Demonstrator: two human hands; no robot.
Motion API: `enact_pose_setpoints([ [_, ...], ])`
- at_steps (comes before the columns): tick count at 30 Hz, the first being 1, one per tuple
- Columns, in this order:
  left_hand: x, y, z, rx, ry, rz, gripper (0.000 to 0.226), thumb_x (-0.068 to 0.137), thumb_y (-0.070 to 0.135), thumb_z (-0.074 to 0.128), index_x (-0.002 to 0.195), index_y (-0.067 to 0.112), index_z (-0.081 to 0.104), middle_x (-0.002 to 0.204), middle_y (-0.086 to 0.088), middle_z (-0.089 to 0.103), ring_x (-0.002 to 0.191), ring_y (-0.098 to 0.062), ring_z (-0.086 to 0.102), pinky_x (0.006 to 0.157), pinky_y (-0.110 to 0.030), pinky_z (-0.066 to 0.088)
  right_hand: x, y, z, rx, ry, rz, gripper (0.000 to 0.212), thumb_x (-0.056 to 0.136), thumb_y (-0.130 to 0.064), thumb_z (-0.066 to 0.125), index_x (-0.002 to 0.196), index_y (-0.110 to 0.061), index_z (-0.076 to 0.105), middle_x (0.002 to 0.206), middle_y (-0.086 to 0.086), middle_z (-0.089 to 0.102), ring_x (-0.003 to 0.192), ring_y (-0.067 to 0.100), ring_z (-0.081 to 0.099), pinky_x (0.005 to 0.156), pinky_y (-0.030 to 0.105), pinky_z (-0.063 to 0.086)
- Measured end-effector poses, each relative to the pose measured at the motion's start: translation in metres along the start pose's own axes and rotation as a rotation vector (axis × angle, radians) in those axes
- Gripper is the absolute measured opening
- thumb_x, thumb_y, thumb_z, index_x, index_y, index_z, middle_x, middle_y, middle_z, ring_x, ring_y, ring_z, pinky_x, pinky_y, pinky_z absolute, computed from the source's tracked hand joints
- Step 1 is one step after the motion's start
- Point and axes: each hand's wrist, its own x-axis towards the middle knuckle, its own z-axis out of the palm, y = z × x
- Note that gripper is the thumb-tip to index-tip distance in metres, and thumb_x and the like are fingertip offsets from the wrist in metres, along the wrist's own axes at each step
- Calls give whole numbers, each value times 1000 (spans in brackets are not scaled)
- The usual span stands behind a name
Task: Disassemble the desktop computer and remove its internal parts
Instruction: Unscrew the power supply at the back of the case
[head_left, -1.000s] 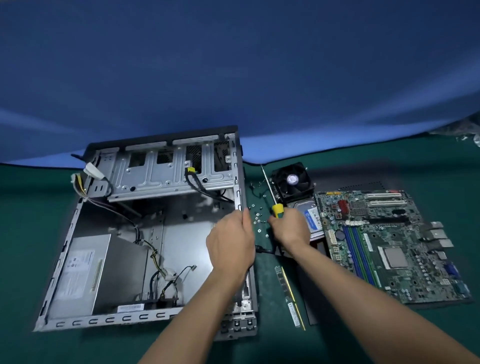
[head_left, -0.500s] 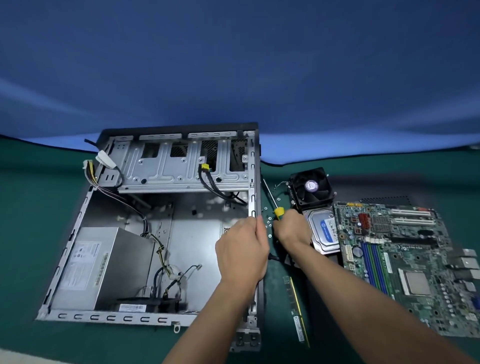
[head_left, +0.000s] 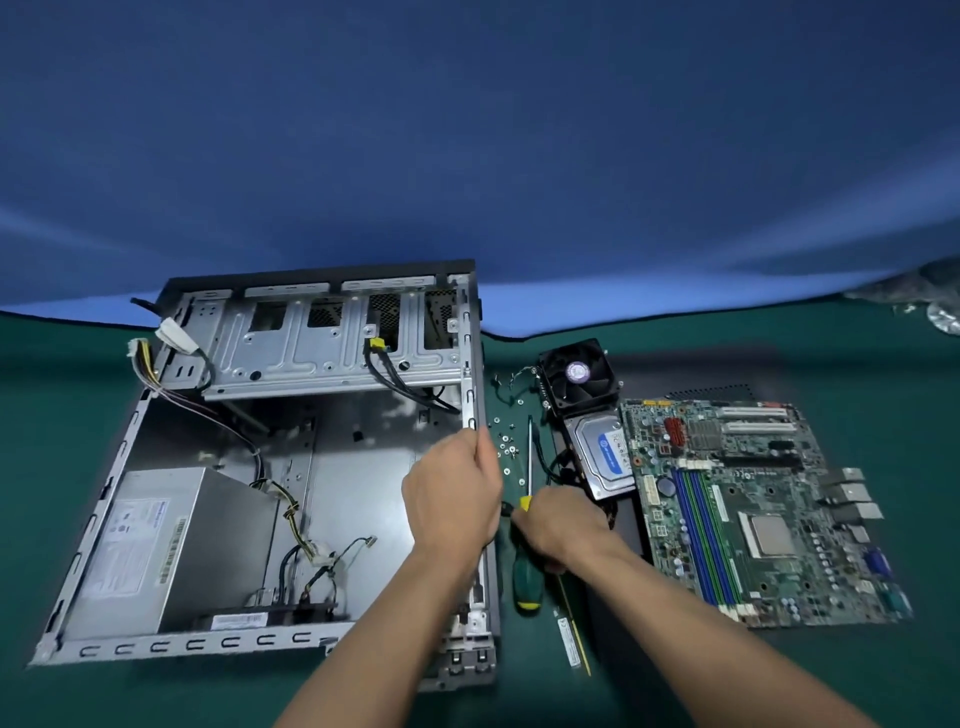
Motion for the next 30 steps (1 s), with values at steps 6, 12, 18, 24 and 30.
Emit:
enact_pose_setpoints([
  [6, 1, -3, 4, -12, 13, 22, 48, 97, 29, 41, 51, 22, 27, 48, 9, 33, 48, -19, 35, 52, -31, 23, 4, 2, 25, -250, 8, 56, 37, 102, -30, 38, 116, -5, 61, 115, 7, 65, 100, 21, 64, 73, 27, 47],
  [12, 1, -8, -2, -52, -42, 104, 47, 99, 28, 38, 53, 23, 29, 49, 9, 37, 46, -5, 34, 44, -22, 17, -19, 0, 7, -13, 116, 81, 38, 99, -37, 43, 105, -6, 62, 109, 11, 63, 99, 27, 62, 78, 32, 47],
  [18, -20, -38, -45, -14, -151, 480, 24, 100, 34, 34, 80, 22, 41, 72, 8, 47, 59, -15, 46, 52, -27, 31, -88, -24, -25, 208, 476, -120, 38, 95, -31, 44, 59, -18, 43, 59, -3, 51, 65, 23, 54, 57, 30, 39],
  [24, -42, -122, -105, 101, -137, 552, 17, 96, 26, 41, 105, 19, 55, 99, 4, 56, 87, -20, 55, 66, -31, 38, -149, -109, -1, 156, 576, -433, 25, 96, -34, 38, 77, -22, 49, 78, 2, 63, 76, 26, 55, 61, 33, 34],
  [30, -51, -203, -165, 74, -165, 595, 29, 88, 35, 46, 107, 19, 61, 105, 8, 54, 101, -11, 46, 84, -25, 39, -163, -187, 56, 219, 414, -451, 25, 93, -31, 39, 107, -25, 59, 104, -1, 67, 94, 22, 58, 71, 31, 41],
])
